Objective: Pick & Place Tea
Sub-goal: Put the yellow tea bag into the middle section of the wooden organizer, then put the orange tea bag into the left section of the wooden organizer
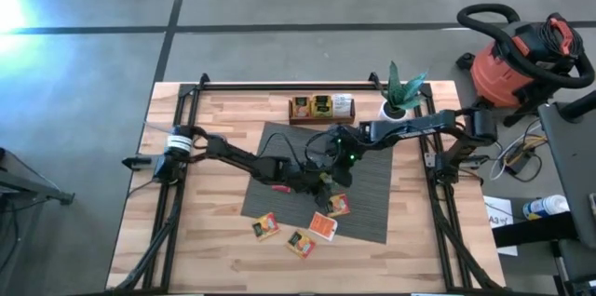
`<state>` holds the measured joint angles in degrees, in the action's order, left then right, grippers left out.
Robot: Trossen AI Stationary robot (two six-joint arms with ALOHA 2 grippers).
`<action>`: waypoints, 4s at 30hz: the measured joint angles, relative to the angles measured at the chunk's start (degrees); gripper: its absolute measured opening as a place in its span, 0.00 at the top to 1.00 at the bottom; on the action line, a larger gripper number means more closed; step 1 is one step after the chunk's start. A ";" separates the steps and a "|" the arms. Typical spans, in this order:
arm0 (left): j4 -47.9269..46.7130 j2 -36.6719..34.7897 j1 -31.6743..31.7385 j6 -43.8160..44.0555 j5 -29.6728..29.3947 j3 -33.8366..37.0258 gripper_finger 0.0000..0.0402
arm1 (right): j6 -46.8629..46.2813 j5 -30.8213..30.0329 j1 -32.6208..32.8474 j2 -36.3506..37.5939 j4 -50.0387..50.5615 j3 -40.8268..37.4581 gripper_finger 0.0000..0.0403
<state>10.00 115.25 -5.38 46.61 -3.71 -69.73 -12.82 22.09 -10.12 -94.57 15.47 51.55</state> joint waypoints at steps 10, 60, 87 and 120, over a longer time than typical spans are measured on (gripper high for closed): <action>-16.78 -14.34 -0.94 -3.28 -22.26 0.00 1.00 | 3.06 -13.66 -7.58 10.06 -0.02 1.03 0.98; -16.03 -27.24 -6.87 11.51 -33.94 12.90 1.00 | 31.22 -14.28 -21.47 -12.17 12.78 23.17 0.98; -16.03 -27.22 -7.18 11.99 -33.85 14.86 1.00 | 24.62 -14.68 -21.39 -12.02 20.99 23.06 0.83; -16.40 -27.18 -7.73 18.24 -10.53 25.91 1.00 | 11.01 1.81 -7.17 -1.28 25.41 22.92 0.78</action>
<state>-6.40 88.07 -13.11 64.85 -14.24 -43.82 -1.81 23.90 -17.29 -95.84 40.88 74.47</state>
